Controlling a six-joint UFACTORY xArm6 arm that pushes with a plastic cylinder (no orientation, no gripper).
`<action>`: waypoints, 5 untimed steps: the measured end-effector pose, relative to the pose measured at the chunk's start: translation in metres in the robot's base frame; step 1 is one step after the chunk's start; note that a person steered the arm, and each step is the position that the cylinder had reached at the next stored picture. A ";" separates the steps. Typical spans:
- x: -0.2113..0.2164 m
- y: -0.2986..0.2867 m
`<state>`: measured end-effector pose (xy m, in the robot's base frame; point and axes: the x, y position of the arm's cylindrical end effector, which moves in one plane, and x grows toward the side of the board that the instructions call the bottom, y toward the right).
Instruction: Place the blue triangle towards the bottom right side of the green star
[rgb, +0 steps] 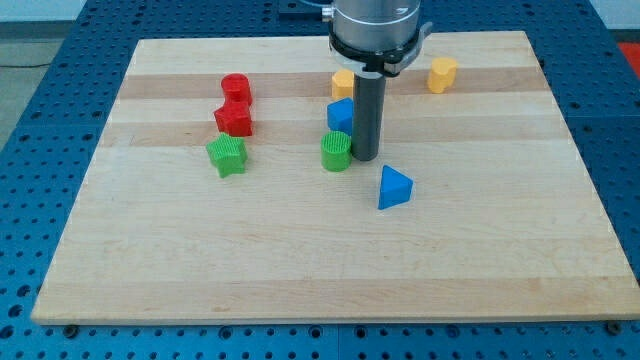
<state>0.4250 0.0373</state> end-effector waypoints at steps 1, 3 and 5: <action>0.000 0.034; 0.038 0.061; 0.069 0.032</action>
<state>0.4944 0.0694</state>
